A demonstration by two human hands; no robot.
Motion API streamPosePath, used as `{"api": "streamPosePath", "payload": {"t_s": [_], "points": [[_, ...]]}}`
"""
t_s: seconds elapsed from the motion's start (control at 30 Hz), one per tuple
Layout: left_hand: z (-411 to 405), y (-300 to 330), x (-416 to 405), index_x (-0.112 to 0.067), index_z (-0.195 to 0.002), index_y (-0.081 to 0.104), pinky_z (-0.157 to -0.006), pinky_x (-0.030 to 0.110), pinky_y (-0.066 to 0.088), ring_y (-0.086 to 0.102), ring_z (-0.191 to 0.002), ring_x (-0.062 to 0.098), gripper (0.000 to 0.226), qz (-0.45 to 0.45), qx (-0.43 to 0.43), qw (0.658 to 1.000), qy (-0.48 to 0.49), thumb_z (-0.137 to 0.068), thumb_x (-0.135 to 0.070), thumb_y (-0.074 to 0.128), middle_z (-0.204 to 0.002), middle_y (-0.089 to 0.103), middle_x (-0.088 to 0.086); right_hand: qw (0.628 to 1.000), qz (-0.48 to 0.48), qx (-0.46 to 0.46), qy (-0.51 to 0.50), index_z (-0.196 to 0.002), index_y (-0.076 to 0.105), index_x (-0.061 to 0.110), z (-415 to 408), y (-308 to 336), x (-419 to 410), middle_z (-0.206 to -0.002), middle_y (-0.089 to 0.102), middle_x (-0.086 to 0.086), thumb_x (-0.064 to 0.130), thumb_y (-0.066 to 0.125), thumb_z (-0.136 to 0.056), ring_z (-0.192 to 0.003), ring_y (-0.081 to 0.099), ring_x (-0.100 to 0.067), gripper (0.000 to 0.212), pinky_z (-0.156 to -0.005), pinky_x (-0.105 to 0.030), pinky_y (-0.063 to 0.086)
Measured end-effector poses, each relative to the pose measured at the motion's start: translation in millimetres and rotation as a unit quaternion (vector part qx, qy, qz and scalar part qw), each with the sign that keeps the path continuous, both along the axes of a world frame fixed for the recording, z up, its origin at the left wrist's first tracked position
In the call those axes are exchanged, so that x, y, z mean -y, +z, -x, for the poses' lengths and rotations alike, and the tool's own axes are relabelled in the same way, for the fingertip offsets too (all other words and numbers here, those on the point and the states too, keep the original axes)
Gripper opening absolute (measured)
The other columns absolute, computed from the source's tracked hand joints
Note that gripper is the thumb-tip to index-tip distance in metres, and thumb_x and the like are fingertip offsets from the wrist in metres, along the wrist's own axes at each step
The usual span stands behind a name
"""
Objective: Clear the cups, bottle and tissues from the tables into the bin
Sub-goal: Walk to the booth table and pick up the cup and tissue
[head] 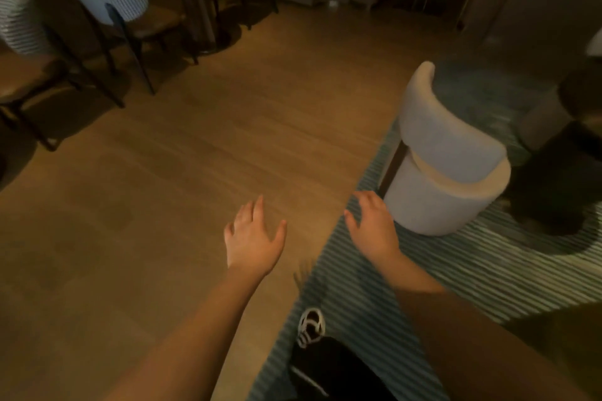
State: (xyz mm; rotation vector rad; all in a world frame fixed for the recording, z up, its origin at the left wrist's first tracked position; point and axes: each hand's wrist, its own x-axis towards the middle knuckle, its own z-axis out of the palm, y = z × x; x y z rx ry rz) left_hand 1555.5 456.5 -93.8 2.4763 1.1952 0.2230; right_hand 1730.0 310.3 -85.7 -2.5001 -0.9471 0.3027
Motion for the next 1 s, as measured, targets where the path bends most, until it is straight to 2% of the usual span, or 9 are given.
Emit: {"api": "streamPosePath", "payload": {"t_s": [0.2,0.33,0.47,0.73,1.0], "points": [[-169,24,-102,-0.02,-0.148,0.022,-0.11,0.048,0.021,0.022,-0.14,0.022,0.071,0.002,0.015,1.0,-0.015,-0.089,-0.057,0.038,-0.152,0.029,0.006,0.999,0.012,-0.014,-0.037,-0.141,0.037,0.012,-156,22,-84,-0.15,0.031,-0.009,0.034,0.045,-0.098,-0.139,0.025,-0.026,0.049,-0.112,-0.04,0.025],[-274,27,-159,-0.019,-0.147,0.021,-0.111,0.049,0.02,0.021,-0.14,0.021,0.071,0.005,0.013,0.999,-0.033,-0.089,-0.056,0.039,-0.152,0.029,0.007,0.999,-0.009,0.016,-0.05,-0.136,0.045,0.01,-250,23,-129,-0.141,0.043,-0.011,0.029,0.051,-0.095,-0.131,0.037,-0.027,0.045,-0.108,-0.039,0.031],[-384,14,-232,-0.019,-0.146,0.023,-0.109,0.049,0.022,0.024,-0.139,0.021,0.07,-0.008,0.003,0.998,-0.064,-0.089,-0.056,0.038,-0.151,0.03,0.007,0.997,-0.017,0.023,-0.068,-0.133,0.047,0.01,-357,8,-192,-0.136,0.046,-0.008,0.03,0.052,-0.094,-0.127,0.041,-0.025,0.044,-0.106,-0.039,0.035],[-636,0,-411,-0.02,-0.148,0.02,-0.11,0.047,0.022,0.02,-0.141,0.019,0.071,-0.014,-0.008,0.994,-0.108,-0.09,-0.055,0.039,-0.153,0.026,0.005,0.994,0.001,0.032,-0.101,-0.134,0.047,0.012,-597,-12,-366,-0.137,0.045,-0.009,0.031,0.052,-0.093,-0.129,0.039,-0.026,0.045,-0.105,-0.04,0.034],[-835,10,-522,-0.022,-0.149,0.015,-0.113,0.044,0.016,0.015,-0.142,0.017,0.071,0.018,-0.023,0.989,-0.146,-0.091,-0.056,0.036,-0.156,0.02,0.002,0.99,0.001,0.02,-0.137,-0.133,0.048,0.012,-777,-4,-485,-0.139,0.045,-0.009,0.03,0.054,-0.093,-0.132,0.037,-0.025,0.045,-0.108,-0.037,0.03]]}}
